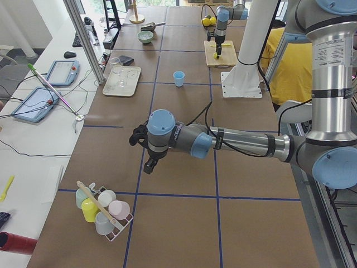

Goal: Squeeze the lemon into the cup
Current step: 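Grasp the lemon slice with the right gripper and lift it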

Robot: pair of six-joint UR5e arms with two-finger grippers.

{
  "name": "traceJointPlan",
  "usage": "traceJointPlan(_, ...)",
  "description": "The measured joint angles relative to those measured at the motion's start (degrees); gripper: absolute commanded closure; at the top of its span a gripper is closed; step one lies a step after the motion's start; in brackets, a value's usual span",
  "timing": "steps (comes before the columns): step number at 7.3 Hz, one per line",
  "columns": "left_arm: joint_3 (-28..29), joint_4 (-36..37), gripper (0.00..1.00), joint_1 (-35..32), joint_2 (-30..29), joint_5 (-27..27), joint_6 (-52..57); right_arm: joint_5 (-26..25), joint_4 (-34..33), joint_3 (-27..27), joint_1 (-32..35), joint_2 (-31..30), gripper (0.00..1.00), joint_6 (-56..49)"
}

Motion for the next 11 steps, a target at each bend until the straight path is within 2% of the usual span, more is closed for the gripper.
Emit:
traceJointPlan(8,-0.3,0.0,0.00,-0.1,0.1,-0.1,0.1,0.1,0.0,2.3,2.9,-0.1,0.31,0.0)
traceJointPlan(11,-0.4,0.0,0.00,-0.1,0.2,-0.1,0.1,0.5,-0.7,2.8,5.5,3.5,0.31,0.0)
